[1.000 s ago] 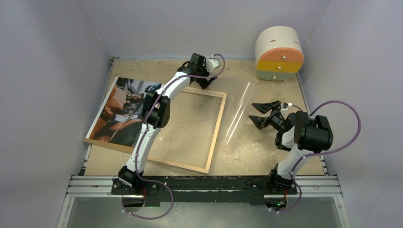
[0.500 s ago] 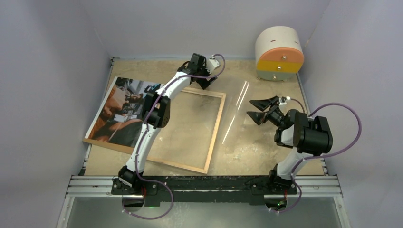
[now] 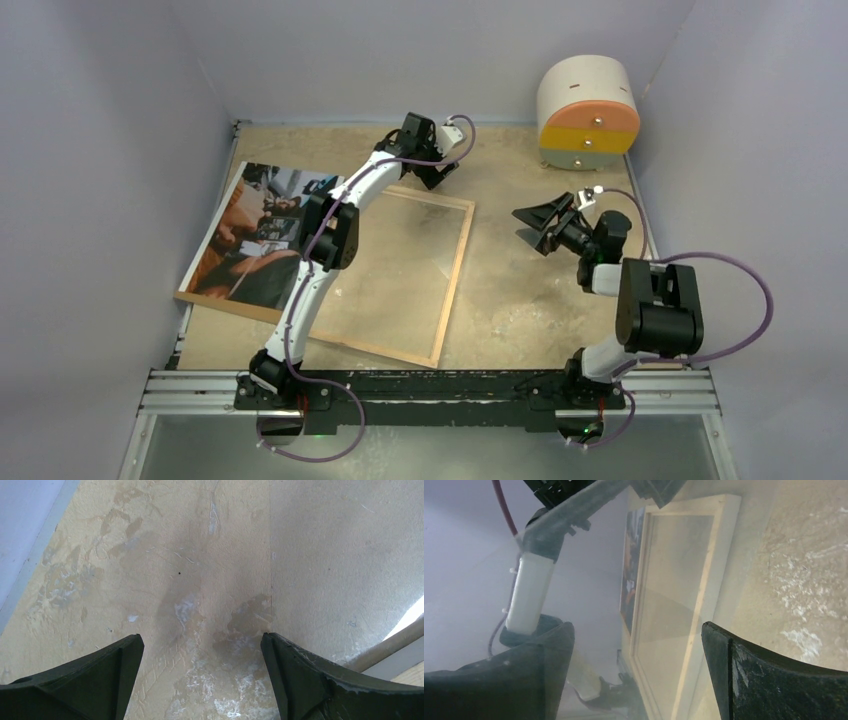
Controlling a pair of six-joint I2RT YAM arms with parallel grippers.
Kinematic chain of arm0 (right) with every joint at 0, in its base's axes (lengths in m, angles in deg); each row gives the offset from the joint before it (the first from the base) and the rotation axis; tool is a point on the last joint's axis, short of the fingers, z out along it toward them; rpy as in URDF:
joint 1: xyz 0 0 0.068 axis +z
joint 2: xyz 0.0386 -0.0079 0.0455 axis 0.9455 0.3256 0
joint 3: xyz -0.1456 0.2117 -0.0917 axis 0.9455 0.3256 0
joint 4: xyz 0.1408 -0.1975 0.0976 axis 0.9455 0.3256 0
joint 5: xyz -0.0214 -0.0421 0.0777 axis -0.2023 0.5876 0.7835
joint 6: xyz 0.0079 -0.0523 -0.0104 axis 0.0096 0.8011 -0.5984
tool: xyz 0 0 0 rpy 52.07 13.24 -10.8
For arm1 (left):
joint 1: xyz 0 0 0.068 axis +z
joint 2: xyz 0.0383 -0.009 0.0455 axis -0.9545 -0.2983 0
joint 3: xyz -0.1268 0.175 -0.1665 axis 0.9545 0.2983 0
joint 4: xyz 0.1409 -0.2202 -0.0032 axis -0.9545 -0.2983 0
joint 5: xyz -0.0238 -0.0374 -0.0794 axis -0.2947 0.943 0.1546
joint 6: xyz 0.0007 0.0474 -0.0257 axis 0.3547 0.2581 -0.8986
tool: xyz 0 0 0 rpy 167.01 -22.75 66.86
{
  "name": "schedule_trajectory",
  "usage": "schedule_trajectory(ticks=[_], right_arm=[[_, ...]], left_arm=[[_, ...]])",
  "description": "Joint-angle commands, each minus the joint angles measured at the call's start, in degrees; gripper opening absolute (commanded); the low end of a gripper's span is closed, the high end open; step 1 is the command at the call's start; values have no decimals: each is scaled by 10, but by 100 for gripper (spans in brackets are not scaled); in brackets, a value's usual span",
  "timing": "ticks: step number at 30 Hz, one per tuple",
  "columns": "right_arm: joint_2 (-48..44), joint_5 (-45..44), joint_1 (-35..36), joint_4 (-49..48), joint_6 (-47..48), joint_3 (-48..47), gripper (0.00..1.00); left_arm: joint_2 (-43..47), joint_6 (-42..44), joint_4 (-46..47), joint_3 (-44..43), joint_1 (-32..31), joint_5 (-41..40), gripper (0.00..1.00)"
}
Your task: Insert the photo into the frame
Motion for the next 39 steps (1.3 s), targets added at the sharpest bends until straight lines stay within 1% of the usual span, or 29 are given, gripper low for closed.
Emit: schedule_trajectory(ticks=[1,2,3,6,8,11,12,15,17,18,20,21,22,25,27,29,33,36,39], right_arm=[[-94,-47,3,273,173,-31,98],[-115,-85,3,351,219,-50,97],[-134,-112,4,397,245,-61,96],[-165,-167,4,498,290,-85,89],[-173,-199,4,540,304,-93,83],[-182,-237,4,574,312,-95,74],[-181,-247,4,583,314,-96,69],[-177,-267,4,602,320,-100,41],[-177,-277,4,609,324,-106,26],[-178,-280,4,616,327,-112,19],[-182,-296,4,637,336,-132,10],[-186,-303,4,654,342,-148,2],[-191,-313,4,669,344,-163,0],[-219,-359,4,687,340,-206,0],[-235,-377,4,688,335,-233,0],[-242,-382,4,686,333,-258,0],[-239,-379,4,715,343,-331,0],[-235,-379,4,735,346,-394,0],[-226,-352,7,742,337,-446,0]], left_arm=[[-26,1,-99,24,-14,11,97],[-26,2,-98,25,-14,11,97],[-26,2,-97,25,-14,10,97],[-25,1,-96,25,-14,9,97],[-25,0,-94,25,-15,8,97],[-23,-2,-93,25,-14,6,97],[-22,-2,-93,25,-14,5,97],[-18,-3,-94,25,-14,4,97],[-14,-2,-94,25,-14,0,100],[-9,-2,-94,23,-14,-4,100],[2,0,-94,18,-14,-10,100],[10,2,-97,15,-14,-13,100],[20,5,-100,11,-13,-17,100],[60,14,-108,16,-12,-31,100],[97,18,-113,38,-9,-37,100],[141,18,-110,78,-3,-37,100],[226,24,-121,163,15,-44,100],[287,17,-124,243,44,-45,100],[339,9,-142,298,83,-42,100]])
